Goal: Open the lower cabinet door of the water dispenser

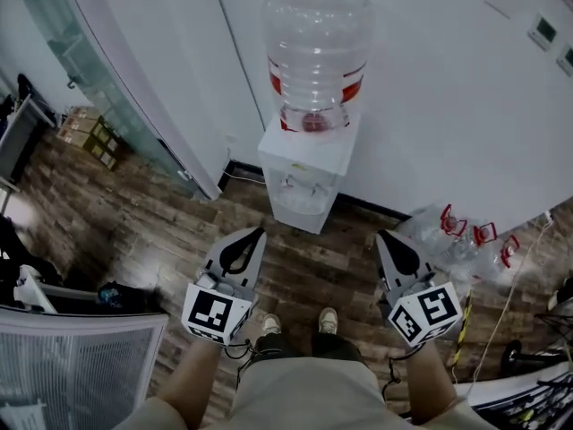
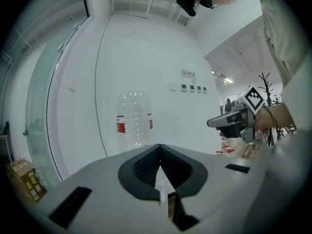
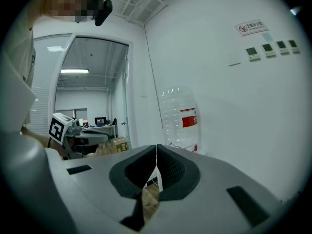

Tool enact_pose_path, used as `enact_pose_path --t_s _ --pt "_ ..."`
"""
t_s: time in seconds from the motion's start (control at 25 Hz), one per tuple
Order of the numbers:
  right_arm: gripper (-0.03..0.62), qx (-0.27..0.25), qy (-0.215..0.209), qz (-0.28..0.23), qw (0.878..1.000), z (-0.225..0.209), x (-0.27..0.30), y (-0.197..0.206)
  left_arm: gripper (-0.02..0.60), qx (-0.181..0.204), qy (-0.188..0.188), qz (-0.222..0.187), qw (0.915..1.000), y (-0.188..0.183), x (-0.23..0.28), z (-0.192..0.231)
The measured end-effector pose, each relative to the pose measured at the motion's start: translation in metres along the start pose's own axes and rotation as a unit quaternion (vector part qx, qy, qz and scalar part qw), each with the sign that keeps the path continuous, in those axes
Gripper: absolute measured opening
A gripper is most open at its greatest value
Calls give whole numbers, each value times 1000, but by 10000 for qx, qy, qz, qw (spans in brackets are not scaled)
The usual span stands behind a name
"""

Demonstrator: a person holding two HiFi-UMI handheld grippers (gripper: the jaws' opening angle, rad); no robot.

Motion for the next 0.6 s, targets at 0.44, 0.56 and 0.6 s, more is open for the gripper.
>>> enact_pose_path --t_s 0.44,0.56,0.6 --pt "233 -58 -221 8 9997 -47 63 73 5 -109 -426 -19 9990 66 39 18" --pt "246 -11 -215 77 9997 -63 85 106 5 -149 -434 30 9989 99 57 24" --pt "248 -24 -207 99 9997 -67 92 116 5 -174 -433 36 9989 111 63 26"
Point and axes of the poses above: the fingertips, and each gripper's own axes: x forward along the fingers, z to its left, y out of its underside, the point moved 2 cm from there along -x, backward along the fingers, and after that the axes turned 5 degrees about -y, right-handed, at the moved point
